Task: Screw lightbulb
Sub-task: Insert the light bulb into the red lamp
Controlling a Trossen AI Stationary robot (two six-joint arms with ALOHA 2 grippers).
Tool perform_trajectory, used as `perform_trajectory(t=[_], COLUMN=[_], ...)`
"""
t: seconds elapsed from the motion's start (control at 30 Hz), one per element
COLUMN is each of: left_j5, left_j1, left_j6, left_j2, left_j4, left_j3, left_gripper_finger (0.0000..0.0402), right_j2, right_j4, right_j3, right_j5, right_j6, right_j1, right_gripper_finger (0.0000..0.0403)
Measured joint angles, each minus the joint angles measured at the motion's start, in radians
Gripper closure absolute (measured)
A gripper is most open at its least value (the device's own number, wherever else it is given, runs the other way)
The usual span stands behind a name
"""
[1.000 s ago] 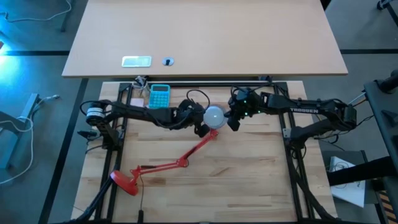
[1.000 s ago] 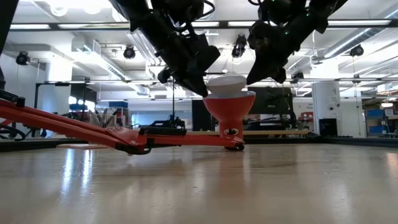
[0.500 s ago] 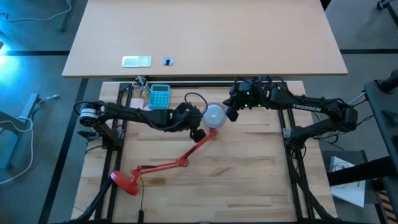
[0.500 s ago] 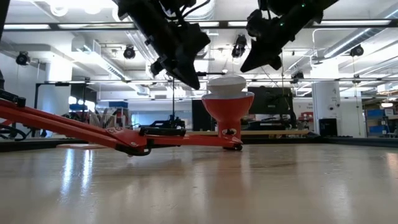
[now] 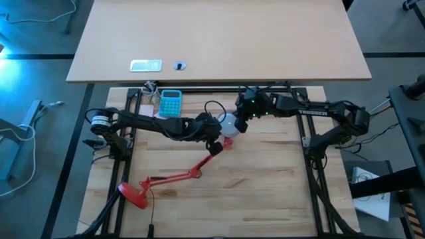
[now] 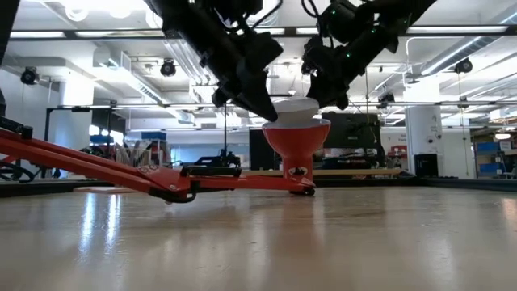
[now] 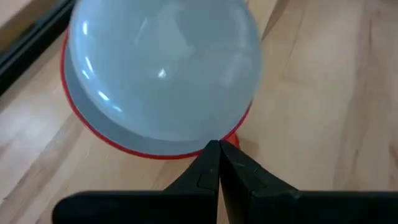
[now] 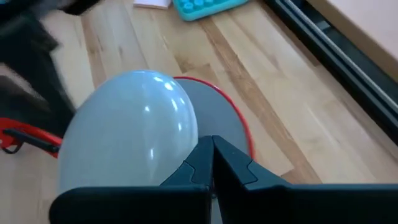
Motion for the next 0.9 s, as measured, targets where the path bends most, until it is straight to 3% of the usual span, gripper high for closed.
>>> perform_trajectory(t=[0.2, 0.57, 0.7, 0.9], left_j5=[-0.072, -0.094, -0.091, -0.076], left_j1=[0.024, 0.090, 0.079, 0.017], left_j6=[0.031, 0.106, 0.083, 0.015], left_j2=[0.005, -0.012, -0.023, -0.019], left_j4=[0.009, -0.022, -0.081, -0.037], left_j3=[0.000, 0.000, 0.000, -0.005], left_gripper_finger=[0.0401, 0.0401, 0.0401, 0.0401], right_j2=[-0.034, -0.129, -0.160, -0.133], right_j4=[-0.044, -0.258, -0.235, -0.056], right_j3=[-0.001, -0.002, -0.002, -0.003], right_j5=[0.002, -0.018, 0.001, 0.055], right_j6=[0.031, 0.060, 0.048, 0.017], right_j1=[0.004, 0.012, -0.001, -0.041], right_gripper_finger=[0.0403, 0.0403, 0.0403, 0.0403])
